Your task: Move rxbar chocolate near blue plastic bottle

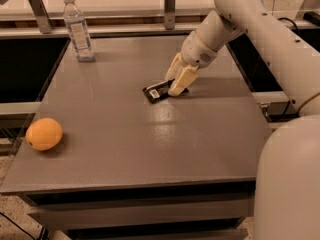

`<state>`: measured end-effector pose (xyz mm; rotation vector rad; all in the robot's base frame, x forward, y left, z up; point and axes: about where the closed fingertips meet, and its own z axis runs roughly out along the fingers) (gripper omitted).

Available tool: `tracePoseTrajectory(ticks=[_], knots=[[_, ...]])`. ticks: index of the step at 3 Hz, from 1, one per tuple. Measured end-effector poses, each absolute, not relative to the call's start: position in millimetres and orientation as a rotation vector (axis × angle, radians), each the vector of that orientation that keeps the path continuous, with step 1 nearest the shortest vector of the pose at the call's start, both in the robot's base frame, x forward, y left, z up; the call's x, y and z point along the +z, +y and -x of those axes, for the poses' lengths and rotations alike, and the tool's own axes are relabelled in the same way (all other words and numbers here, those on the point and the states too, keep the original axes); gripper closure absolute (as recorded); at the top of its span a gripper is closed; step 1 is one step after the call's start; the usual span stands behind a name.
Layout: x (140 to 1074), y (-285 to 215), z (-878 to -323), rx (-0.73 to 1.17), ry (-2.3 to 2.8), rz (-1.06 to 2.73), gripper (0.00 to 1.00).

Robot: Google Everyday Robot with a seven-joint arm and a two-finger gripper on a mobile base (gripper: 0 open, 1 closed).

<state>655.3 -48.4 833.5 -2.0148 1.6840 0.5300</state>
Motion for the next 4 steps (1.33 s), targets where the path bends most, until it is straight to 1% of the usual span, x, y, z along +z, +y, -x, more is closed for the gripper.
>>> tracePoseTrajectory(ticks=[1,4], knots=[[840,-44,-664,0.497,1.703,2.005,1.00],[923,-46,-722,0.233,1.673,1.822,1.00]])
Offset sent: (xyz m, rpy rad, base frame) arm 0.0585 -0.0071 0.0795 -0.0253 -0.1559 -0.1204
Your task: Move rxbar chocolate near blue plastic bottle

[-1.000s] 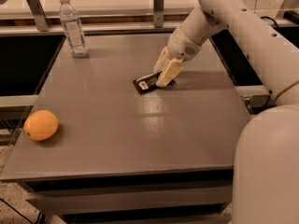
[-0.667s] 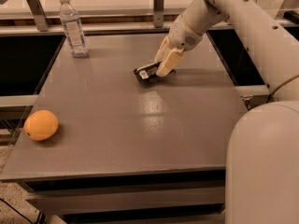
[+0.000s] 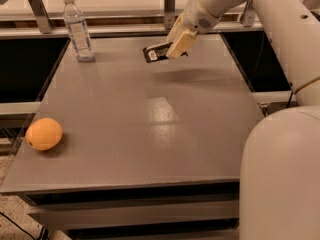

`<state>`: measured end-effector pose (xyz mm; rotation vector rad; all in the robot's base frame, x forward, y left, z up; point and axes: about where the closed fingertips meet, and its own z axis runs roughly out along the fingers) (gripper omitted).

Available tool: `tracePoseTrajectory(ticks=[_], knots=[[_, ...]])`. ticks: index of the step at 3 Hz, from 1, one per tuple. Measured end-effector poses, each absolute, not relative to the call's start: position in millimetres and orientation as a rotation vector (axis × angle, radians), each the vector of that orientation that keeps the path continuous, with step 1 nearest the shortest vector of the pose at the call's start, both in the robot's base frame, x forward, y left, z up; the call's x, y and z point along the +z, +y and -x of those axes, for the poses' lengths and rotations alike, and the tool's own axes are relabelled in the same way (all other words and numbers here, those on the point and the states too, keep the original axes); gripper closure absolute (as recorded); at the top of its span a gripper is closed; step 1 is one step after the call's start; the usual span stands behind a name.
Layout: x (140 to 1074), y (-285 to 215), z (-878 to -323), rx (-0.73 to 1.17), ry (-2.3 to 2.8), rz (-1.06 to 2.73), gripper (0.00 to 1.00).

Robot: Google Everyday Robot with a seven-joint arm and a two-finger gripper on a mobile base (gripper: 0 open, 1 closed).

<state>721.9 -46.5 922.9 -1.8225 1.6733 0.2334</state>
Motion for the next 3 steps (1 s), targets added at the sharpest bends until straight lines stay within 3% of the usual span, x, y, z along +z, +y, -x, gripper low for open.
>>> tracePoseTrajectory(ticks=[3], knots=[[919,2,-786,0.102,1.680,1.620,1.00]])
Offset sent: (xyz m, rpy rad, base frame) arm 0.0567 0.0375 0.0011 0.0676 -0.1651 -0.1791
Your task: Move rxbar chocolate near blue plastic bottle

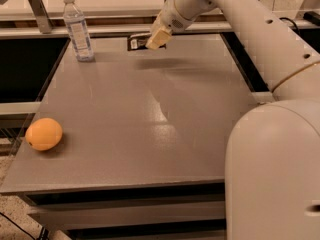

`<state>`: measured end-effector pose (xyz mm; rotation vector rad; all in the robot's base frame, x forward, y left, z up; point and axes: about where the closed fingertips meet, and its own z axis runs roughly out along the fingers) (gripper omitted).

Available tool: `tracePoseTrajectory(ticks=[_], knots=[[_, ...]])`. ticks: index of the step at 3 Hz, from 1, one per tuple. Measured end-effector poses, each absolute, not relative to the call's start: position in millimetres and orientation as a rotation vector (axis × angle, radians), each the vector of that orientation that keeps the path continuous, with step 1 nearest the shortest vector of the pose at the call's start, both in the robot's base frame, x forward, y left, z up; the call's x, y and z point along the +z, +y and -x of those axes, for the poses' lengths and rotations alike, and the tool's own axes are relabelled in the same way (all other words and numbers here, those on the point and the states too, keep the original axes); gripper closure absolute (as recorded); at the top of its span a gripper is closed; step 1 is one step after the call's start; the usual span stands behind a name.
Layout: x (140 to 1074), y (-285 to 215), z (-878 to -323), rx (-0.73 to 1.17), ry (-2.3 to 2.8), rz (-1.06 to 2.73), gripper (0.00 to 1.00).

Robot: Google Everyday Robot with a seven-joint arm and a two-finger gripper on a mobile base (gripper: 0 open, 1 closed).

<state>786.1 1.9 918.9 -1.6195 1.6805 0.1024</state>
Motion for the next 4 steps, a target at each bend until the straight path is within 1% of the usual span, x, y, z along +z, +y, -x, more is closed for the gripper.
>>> tracePoseTrajectory(ticks=[1,2,4], knots=[[925,18,-801,0.105,1.674,1.600,1.00],[929,38,-812,0.150,1.663,1.566,1.00],[932,88,-811,0.292,1.620,1.532,1.00]])
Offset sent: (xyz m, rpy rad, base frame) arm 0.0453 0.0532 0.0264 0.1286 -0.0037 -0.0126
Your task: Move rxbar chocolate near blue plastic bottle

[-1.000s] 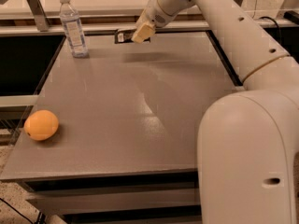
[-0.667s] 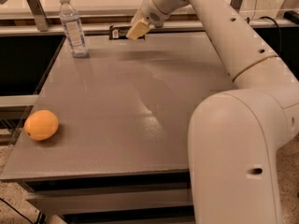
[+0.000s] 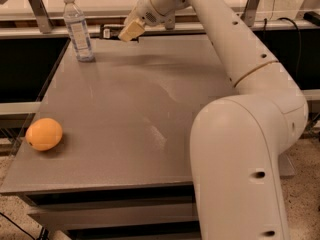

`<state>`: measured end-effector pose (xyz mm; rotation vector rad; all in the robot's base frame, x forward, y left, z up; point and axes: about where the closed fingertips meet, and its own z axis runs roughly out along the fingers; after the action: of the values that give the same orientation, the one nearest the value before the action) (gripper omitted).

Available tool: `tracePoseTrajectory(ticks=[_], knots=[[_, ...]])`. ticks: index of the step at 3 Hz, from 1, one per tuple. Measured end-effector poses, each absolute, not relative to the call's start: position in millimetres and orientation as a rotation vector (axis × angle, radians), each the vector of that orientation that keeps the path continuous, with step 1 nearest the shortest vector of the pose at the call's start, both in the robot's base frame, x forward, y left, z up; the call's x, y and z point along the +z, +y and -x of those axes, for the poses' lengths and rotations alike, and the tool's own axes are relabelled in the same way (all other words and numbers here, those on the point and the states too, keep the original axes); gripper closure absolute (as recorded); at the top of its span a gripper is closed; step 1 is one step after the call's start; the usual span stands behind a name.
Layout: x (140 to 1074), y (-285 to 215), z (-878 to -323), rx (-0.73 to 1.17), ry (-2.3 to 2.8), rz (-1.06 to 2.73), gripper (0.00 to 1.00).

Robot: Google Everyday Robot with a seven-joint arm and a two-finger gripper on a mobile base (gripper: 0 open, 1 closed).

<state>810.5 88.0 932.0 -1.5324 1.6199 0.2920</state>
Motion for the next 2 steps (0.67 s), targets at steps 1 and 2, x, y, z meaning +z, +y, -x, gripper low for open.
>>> tracePoseTrajectory(ticks=[1,2], knots=[[928.0,102.3,-807.3,0.307,1.621,1.553,0.82],[924.6,104.9,-807.5,0.312,1.622,1.557,0.59]])
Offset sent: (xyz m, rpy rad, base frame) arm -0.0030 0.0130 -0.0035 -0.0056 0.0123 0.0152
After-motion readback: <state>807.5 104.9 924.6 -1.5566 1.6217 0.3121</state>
